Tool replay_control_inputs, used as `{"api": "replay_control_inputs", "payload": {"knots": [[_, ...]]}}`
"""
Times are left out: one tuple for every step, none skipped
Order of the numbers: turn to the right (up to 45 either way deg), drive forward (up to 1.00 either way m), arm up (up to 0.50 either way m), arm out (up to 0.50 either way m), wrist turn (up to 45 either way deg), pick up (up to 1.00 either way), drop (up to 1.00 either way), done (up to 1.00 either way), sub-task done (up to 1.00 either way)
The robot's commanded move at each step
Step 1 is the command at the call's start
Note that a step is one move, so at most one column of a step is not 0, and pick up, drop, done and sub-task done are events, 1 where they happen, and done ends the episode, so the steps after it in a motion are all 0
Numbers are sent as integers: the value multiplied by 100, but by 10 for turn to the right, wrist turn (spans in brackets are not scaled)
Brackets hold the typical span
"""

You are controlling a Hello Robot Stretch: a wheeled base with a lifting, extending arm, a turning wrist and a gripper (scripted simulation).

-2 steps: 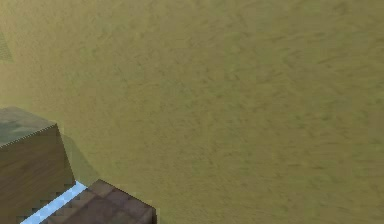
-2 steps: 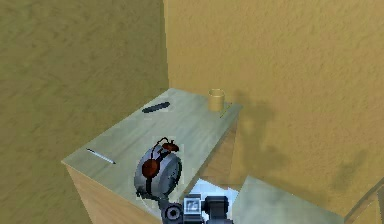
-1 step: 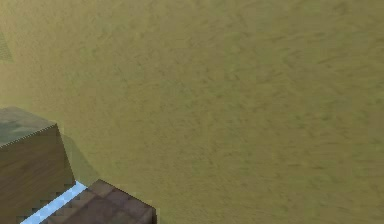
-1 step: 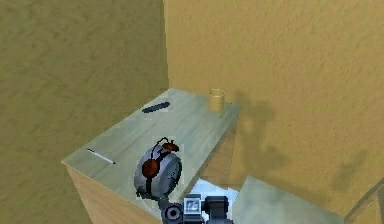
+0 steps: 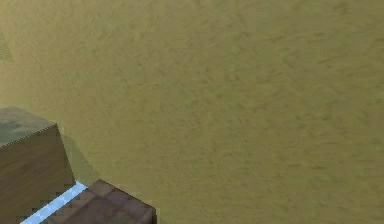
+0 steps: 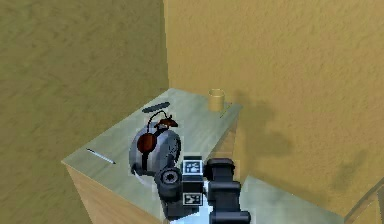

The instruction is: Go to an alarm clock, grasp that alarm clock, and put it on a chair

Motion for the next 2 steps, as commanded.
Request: {"api": "replay_control_inputs", "payload": {"knots": [[0,0,12,0,0,0,0,0,0],[0,0,0,0,-450,0,0,0,0]]}}
